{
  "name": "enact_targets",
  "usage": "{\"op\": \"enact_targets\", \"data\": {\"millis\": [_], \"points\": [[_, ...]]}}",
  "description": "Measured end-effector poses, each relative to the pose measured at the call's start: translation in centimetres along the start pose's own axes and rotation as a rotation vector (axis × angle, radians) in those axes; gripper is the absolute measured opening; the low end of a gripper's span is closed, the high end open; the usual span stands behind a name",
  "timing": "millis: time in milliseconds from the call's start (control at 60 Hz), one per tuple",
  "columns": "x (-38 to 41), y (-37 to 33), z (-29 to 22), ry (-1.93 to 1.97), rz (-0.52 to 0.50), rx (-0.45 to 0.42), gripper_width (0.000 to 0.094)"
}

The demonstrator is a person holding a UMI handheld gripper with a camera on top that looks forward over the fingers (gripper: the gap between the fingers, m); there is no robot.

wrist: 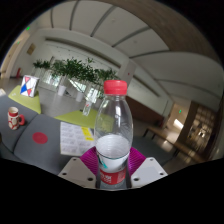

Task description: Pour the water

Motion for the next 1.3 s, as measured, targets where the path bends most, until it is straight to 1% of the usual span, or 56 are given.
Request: {"op": "enact_targets", "data": {"millis": [100,233,300,367,517,567,583,617,750,767,783,867,883,950,1000,1083,1150,1300], "points": [[1.3,1.6,-6.4,-0.177,0.088,-0.032,0.0342],[6.1,4.3,-14.7,-0.508,0.183,-0.078,0.0341],[9.0,6.0,-17.4,-0.705,0.206,-0.086,0.034],[13.6,8.0,-19.5,-0.9,0.224,-0.093,0.0339],[22.7,11.7,-20.3,-1.333,0.218,-0.123,0.0341],[25.5,12.7,-19.8,-1.472,0.218,-0.132,0.034],[25.1,13.6,-19.0,-1.512,0.213,-0.141,0.0338],[27.7,13.8,-19.5,-1.605,0.228,-0.13,0.0339],[32.1,15.8,-17.4,-1.867,0.243,-0.129,0.034],[31.7,16.2,-16.5,-1.883,0.243,-0.131,0.0339],[32.7,16.2,-16.8,-1.894,0.239,-0.128,0.0341],[33.8,16.5,-16.6,-1.898,0.228,-0.114,0.0341],[32.8,16.9,-15.9,-1.896,0.227,-0.119,0.034],[33.6,16.5,-16.7,-1.894,0.223,-0.126,0.0338],[33.0,16.0,-16.9,-1.861,0.214,-0.165,0.0341],[32.4,14.5,-19.0,-1.725,0.185,-0.251,0.0338],[31.2,13.1,-20.9,-1.5,0.127,-0.304,0.0339],[27.7,10.9,-23.9,-0.843,-0.066,-0.357,0.034]]}}
Point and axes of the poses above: the point between the fingertips, and its own axes, seen from behind it with the camera up: x to the left, z down, y forward, the way the camera looks, the point moved 9 cm from there along -y, backward, against the way the camera looks, and after that the axes turned 15 degrees about -z, right-handed, at the moved point
